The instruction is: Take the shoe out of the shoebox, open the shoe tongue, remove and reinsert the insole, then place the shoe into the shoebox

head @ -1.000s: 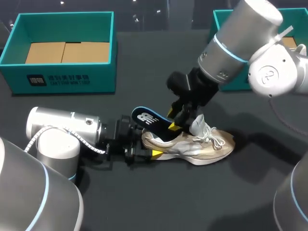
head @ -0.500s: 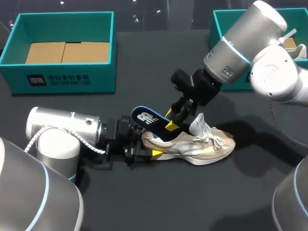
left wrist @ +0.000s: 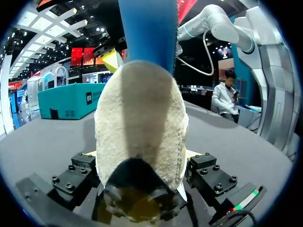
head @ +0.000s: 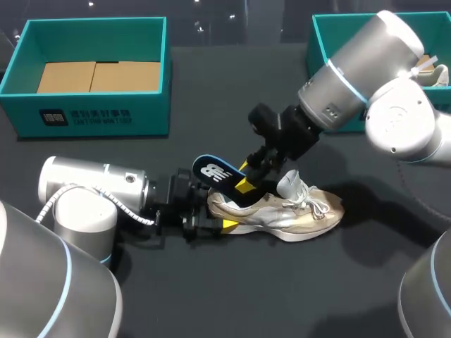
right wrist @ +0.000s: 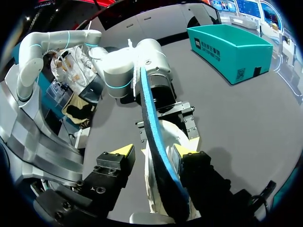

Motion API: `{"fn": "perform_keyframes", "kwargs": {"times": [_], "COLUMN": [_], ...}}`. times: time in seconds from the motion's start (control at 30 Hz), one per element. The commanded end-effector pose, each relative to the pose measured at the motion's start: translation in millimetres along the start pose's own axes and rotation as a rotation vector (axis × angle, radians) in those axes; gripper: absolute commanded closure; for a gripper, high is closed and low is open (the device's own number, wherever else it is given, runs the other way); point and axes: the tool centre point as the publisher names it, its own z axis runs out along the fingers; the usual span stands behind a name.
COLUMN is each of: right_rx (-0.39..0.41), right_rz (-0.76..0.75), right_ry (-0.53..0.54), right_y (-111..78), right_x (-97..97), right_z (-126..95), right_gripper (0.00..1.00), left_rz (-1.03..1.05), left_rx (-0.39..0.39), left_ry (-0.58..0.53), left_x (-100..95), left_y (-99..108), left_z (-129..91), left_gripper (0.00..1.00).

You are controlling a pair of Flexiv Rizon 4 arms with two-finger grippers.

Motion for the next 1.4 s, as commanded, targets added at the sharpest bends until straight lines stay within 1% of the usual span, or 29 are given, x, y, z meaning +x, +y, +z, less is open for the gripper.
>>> {"fn": "perform_keyframes", "kwargs": {"times": [0.03, 0.23, 0.37, 0.4, 0.43, 0.47, 0.53, 0.7, 0.77, 0.8, 0.83, 0.87, 1.27, 1.3, 1.37, 1.4], "right_rx": [-0.007, -0.008, -0.008, -0.008, -0.009, -0.01, -0.013, -0.009, -0.004, 0.01, 0.048, 0.14, 0.14, 0.128, 0.036, 0.008], "right_rz": [0.003, 0.011, 0.013, 0.015, 0.016, 0.017, 0.013, -0.045, -0.078, -0.105, -0.157, -0.209, -0.209, -0.232, -0.305, -0.334], "right_ry": [0.001, 0.011, 0.016, 0.02, 0.022, 0.025, 0.028, 0.005, -0.006, -0.027, -0.078, -0.158, -0.158, -0.144, -0.115, -0.095], "right_y": [-0.3, 0.6, 0.7, 0.4, 0.2, 0.0, 0.7, 10.8, 18.2, 24.0, 30.9, 38.7, 38.7, 43.2, 55.1, 60.0], "right_x": [-0.5, -2.7, -6.3, -7.3, -7.8, -8.5, -9.3, -2.8, 2.9, 7.8, 14.5, 23.0, 23.0, 26.7, 36.3, 39.7], "right_z": [6, 11, 13, 14, 14, 15, 17, 13, 9, 7, 5, 3, 3, 3, -2, -4], "right_gripper": [0.49, 0.5, 0.53, 0.56, 0.62, 0.71, 1.0, 1.0, 1.0, 1.0, 1.0, 1.0, 1.0, 1.0, 1.0, 1.0], "left_rz": [0.0, 0.0, 0.0, 0.0, 0.0, 0.0, 0.0, 0.0, 0.0, 0.0, 0.0, 0.0, 0.0, 0.0, 0.0, 0.0], "left_rx": [0.0, 0.0, 0.0, 0.0, 0.0, 0.0, 0.0, 0.0, 0.0, 0.0, 0.0, 0.0, 0.0, 0.0, 0.0, 0.0], "left_ry": [-0.002, -0.002, -0.002, -0.002, -0.002, -0.002, -0.002, -0.002, -0.002, -0.002, -0.002, -0.002, -0.002, -0.002, -0.002, -0.002], "left_x": [0.3, 0.3, 0.3, 0.3, 0.3, 0.3, 0.3, 0.3, 0.3, 0.3, 0.3, 0.3, 0.3, 0.3, 0.3, 0.3], "left_y": [-1, -1, -1, -1, -1, -1, -1, -1, -1, -1, -1, -1, -1, -1, -1, -1], "left_z": [1, 1, 1, 1, 1, 1, 1, 1, 1, 1, 1, 1, 1, 1, 1, 1], "left_gripper": [1.0, 1.0, 1.0, 1.0, 1.0, 1.0, 1.0, 1.0, 1.0, 1.0, 1.0, 1.0, 1.0, 1.0, 1.0, 1.0]}}
